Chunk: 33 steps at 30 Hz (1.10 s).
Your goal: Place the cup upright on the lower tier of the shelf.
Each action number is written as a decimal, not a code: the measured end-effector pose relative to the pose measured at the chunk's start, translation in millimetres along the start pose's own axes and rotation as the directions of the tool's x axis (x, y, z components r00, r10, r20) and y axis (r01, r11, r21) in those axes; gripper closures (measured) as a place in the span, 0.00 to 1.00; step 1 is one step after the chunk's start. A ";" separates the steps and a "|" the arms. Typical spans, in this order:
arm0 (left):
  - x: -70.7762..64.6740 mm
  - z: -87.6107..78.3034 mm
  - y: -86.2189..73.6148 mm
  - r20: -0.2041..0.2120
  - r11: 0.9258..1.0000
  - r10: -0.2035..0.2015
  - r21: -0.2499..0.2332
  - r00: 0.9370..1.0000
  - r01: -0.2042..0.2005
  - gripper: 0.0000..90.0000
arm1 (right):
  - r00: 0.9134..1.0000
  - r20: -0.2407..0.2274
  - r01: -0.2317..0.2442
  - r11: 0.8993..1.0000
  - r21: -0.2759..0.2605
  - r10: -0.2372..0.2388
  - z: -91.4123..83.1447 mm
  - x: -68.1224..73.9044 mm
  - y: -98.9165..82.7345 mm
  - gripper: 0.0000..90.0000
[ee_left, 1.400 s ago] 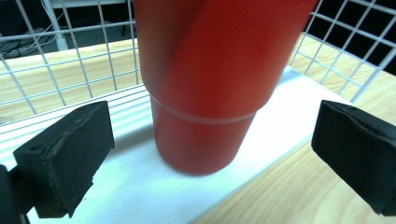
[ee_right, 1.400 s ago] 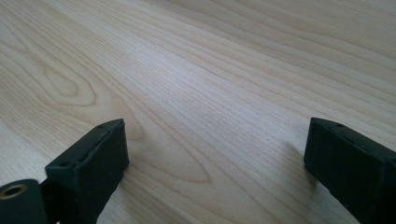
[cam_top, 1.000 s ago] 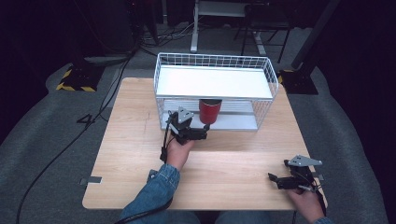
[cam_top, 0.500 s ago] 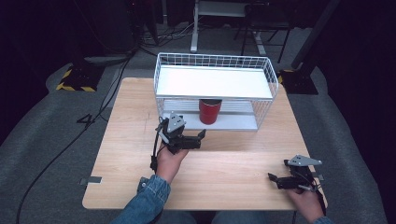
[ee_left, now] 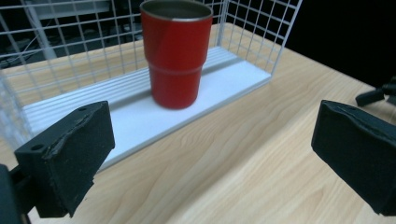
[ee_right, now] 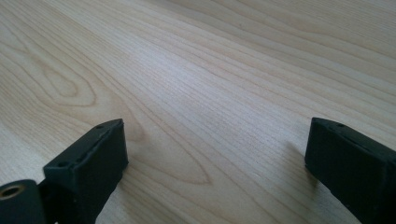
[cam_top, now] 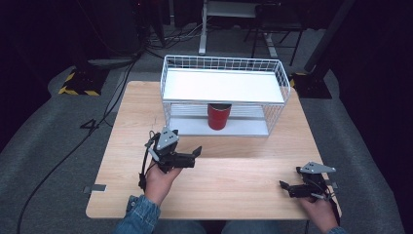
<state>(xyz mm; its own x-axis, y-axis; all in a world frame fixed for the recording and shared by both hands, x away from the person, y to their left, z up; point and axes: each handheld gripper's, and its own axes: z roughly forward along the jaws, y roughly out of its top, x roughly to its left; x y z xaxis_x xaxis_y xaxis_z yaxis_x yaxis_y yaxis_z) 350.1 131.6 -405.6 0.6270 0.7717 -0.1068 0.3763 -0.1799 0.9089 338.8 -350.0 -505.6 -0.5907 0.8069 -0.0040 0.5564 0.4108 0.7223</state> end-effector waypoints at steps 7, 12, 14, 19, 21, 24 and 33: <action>-6.7 -31.8 -17.1 0.013 0.999 0.015 0.048 1.000 -0.016 0.00 | 1.000 0.000 0.000 1.000 0.000 0.000 0.0 0.0 0.0 0.07; -9.4 -43.8 -25.8 0.005 0.998 0.021 0.066 1.000 -0.021 0.00 | 1.000 0.000 0.000 1.000 0.000 0.000 0.0 0.0 0.0 0.07; -10.8 -49.3 -34.9 -0.006 0.992 0.013 0.122 1.000 -0.012 0.00 | 1.000 0.000 0.000 1.000 0.000 0.000 0.0 0.0 0.0 0.07; -9.3 -55.4 -49.7 -0.013 0.988 -0.012 0.153 1.000 0.014 0.01 | 1.000 0.000 0.000 1.000 0.000 0.000 0.0 0.0 0.0 0.07; -7.9 -56.5 -52.9 -0.012 0.987 -0.022 0.160 1.000 0.024 0.01 | 1.000 0.000 0.000 1.000 0.000 0.000 0.0 0.0 0.0 0.07; -1.3 -59.0 -66.3 -0.015 0.977 -0.036 0.210 0.999 0.038 0.03 | 1.000 0.000 0.000 1.000 0.000 0.000 0.0 0.0 0.0 0.07; 14.2 -60.7 -90.0 -0.041 0.947 -0.059 0.313 0.997 0.069 0.05 | 1.000 0.000 0.000 1.000 0.000 0.000 0.0 0.0 0.0 0.07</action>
<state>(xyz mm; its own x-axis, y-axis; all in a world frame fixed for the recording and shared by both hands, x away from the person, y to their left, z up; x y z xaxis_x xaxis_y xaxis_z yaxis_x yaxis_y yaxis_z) 283.7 195.8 -464.5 0.5754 0.8051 -0.1436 0.6128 -0.3082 0.7277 338.8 -350.0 -505.6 -0.5906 0.8070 -0.0043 0.5563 0.4110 0.7223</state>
